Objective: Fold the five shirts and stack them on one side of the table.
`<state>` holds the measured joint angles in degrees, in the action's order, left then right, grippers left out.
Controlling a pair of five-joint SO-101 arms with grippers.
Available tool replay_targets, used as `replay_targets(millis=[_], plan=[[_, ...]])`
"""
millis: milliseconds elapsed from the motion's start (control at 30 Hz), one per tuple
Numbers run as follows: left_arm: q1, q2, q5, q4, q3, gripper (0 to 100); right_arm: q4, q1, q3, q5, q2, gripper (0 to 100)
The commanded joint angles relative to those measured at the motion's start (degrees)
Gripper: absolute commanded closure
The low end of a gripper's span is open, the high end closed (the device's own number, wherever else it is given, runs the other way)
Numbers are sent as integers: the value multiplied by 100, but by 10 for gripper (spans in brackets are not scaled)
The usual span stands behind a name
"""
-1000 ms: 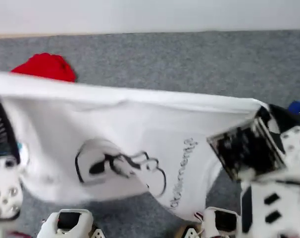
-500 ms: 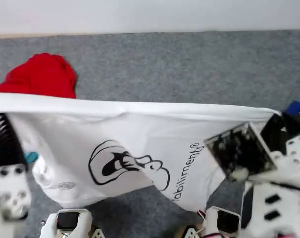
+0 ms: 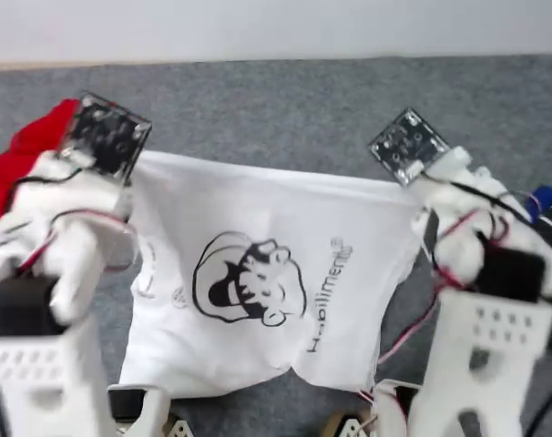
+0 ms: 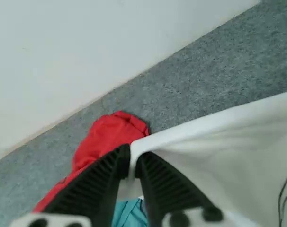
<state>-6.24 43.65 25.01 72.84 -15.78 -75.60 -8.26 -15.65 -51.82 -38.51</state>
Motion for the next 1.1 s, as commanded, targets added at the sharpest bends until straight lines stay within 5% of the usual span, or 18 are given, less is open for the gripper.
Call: replay_targets(millis=[0,333,800,1067], plan=[[26,-308,176,-1653,-1015,995,1103,-13,-185,-44,549,988],[114,-2716,325,-3745,-453,995,3398,-13,686,-53,2791,988],[70,-6180,334,-3763,3881,995,3873,303,5556,-607,6791,988],[105,-7077,334,-2884,5323,995,3371,435,6365,-774,7424,988]])
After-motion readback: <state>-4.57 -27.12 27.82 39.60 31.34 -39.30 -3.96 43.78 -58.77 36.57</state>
